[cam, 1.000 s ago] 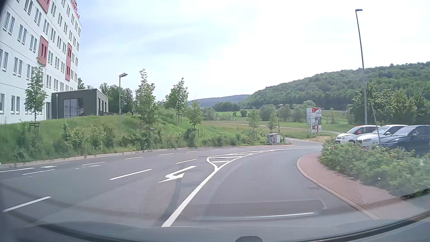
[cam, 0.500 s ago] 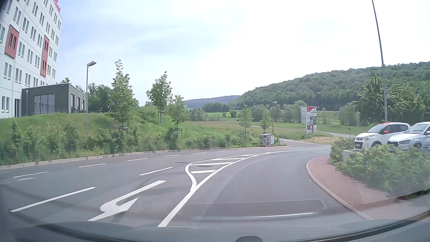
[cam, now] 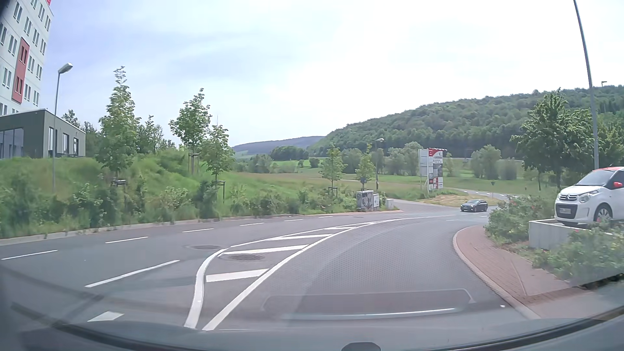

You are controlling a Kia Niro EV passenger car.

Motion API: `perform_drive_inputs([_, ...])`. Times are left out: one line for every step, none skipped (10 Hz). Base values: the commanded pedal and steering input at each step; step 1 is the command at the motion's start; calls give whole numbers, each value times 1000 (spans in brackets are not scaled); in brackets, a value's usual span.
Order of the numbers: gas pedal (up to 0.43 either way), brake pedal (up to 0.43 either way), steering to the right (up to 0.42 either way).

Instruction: Follow the waypoints while adhering to traffic rules and regulations

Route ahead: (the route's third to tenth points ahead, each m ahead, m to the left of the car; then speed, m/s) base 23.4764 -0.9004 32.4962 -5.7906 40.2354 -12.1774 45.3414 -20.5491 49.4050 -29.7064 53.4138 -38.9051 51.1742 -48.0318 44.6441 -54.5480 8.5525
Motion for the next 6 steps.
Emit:
perform_drive_inputs([0, 0, 85])
perform_drive_inputs([0, 0, 87])
perform_drive_inputs([0, 0, 88])
perform_drive_inputs([0, 0, 88])
perform_drive_inputs([0, 0, 89])
perform_drive_inputs([0, 0, 89])
